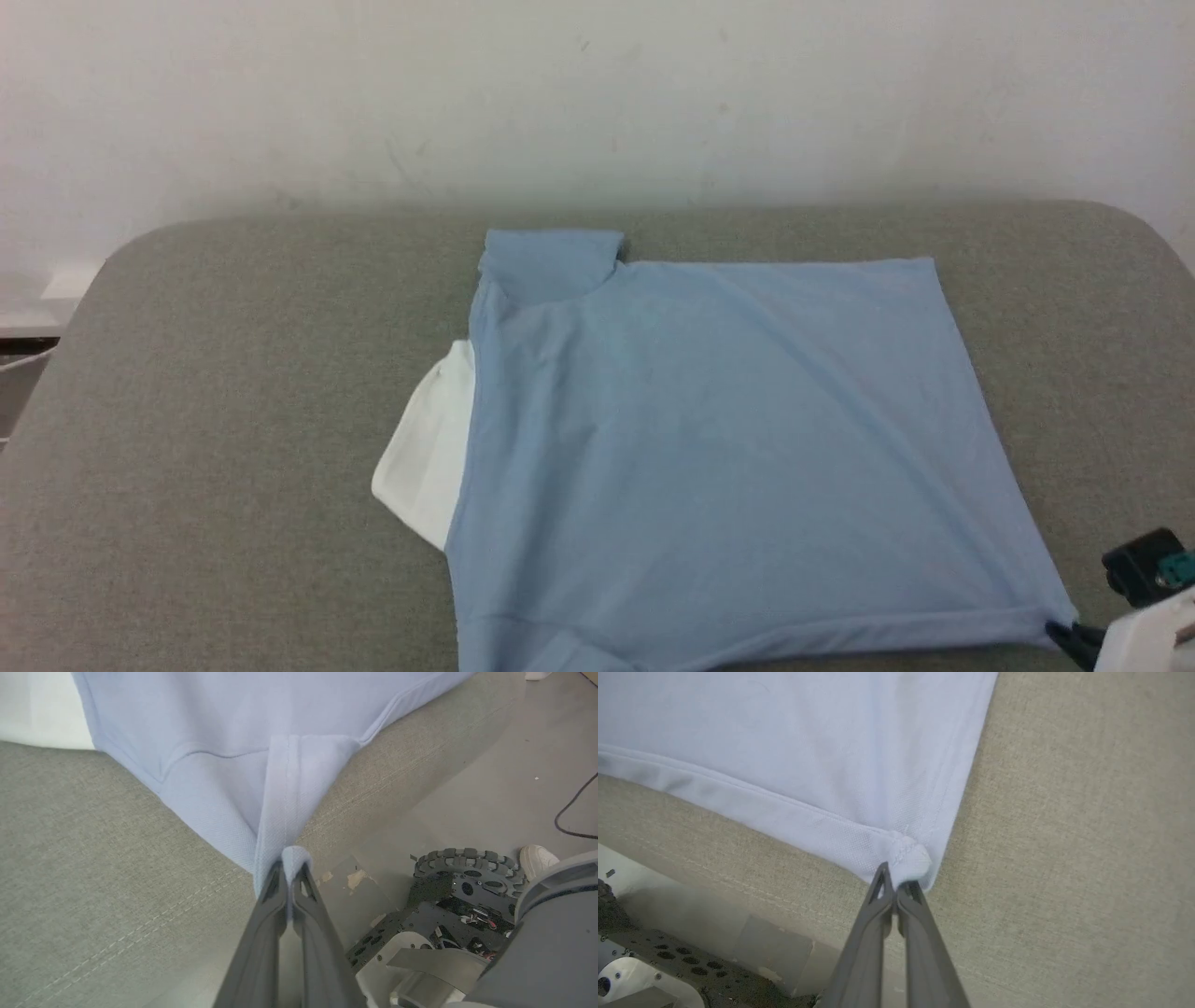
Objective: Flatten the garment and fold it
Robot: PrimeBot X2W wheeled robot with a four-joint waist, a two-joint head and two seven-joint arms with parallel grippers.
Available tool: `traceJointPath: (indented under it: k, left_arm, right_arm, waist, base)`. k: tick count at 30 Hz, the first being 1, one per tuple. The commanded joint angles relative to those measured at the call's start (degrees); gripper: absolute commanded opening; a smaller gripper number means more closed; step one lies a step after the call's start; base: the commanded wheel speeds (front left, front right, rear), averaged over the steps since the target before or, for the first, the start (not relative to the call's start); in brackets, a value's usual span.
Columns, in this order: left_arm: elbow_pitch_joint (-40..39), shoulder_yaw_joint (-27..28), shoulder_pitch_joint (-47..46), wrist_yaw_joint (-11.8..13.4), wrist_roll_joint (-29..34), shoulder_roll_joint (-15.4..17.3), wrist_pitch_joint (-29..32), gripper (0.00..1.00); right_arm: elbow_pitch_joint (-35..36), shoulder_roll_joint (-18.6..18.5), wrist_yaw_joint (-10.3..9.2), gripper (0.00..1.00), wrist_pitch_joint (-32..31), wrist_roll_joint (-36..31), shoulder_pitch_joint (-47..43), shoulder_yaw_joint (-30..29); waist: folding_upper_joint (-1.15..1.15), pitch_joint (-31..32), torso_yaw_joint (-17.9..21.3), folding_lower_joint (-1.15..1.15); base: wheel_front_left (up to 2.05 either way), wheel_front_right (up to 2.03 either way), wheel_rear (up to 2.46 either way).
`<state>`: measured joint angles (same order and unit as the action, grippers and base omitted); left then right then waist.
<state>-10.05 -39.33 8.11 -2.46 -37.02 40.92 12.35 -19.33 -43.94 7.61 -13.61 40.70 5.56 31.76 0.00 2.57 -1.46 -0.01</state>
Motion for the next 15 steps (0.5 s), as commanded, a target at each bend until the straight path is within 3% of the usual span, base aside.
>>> traceJointPath:
  k: [1,6,15]
  left_arm:
    - [-1.22,-0.44,1.04,0.34,-0.8,0.56,1.03,0.0]
    - [-3.54,-1.29,1.99,0.47,-1.83,0.59,2.54,0.0]
    - [-4.88,5.09,-5.44,3.12,3.09,-3.3,-9.66,0.0]
  right_arm:
    - [0.73,-0.41,-0.12,0.0,-0.82,0.83,-2.23,-0.89]
    - [3.64,-0.56,-0.12,0.0,-1.5,1.07,-6.75,-4.93]
    - [10.01,1.64,-0.12,0.0,2.24,-0.51,-6.57,-13.35]
  waist:
    - [0.0,0.76,-0.71,0.01]
    - [0.0,0.46,-0.55,0.01]
    - [0.0,-3.44,0.53,0.01]
  base:
    - [0.0,0.0,0.0]
    - [0.0,0.0,0.0]
    - [0.0,0.0,0.0]
